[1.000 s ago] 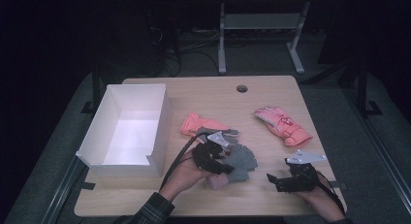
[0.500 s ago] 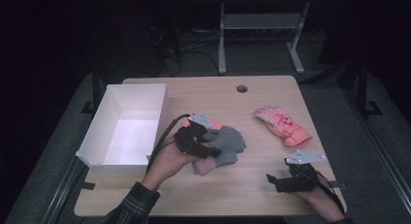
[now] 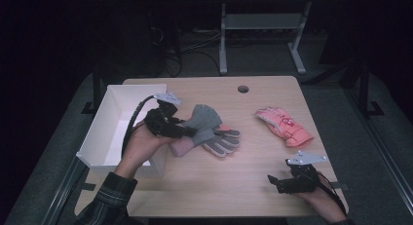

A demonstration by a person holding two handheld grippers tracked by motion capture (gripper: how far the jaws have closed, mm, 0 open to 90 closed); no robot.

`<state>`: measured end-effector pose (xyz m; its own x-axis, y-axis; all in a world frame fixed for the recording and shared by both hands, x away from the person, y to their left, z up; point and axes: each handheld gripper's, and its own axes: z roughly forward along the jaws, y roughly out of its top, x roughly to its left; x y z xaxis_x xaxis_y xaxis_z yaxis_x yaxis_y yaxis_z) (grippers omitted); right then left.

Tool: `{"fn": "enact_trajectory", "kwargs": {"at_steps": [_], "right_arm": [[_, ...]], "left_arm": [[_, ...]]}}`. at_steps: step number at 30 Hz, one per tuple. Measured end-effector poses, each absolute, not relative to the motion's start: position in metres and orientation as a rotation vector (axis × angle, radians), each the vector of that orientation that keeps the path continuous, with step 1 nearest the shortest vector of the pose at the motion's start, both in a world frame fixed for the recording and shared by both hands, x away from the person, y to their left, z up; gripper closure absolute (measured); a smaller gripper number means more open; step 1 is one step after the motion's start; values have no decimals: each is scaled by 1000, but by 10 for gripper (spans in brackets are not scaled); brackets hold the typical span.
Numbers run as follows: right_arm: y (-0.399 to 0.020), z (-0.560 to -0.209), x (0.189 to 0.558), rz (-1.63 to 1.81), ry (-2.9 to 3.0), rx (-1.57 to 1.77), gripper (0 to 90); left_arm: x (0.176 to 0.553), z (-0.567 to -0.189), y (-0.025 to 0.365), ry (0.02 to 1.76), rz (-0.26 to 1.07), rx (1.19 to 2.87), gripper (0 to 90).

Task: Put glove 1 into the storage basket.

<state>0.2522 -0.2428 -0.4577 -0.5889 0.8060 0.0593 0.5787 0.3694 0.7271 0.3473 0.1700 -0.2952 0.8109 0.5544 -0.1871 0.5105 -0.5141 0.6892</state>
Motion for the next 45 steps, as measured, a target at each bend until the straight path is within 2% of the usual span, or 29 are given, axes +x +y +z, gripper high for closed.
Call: {"fn": "enact_trajectory", "kwargs": {"at_steps": [9, 21, 29, 45], "right_arm": [[-242, -458, 252, 1045, 2331, 1231, 100], [-243, -458, 253, 1041, 2329, 1238, 100], [-244, -459, 253, 1039, 2328, 1237, 100], [-243, -459, 253, 1044, 2332, 1239, 100]], "left_arm": [[356, -285, 225, 914, 178, 2134, 629], [365, -296, 295, 1135, 299, 2025, 629], [376, -329, 317, 1258, 346, 2035, 628], [404, -404, 332, 1459, 308, 2135, 618]]}}
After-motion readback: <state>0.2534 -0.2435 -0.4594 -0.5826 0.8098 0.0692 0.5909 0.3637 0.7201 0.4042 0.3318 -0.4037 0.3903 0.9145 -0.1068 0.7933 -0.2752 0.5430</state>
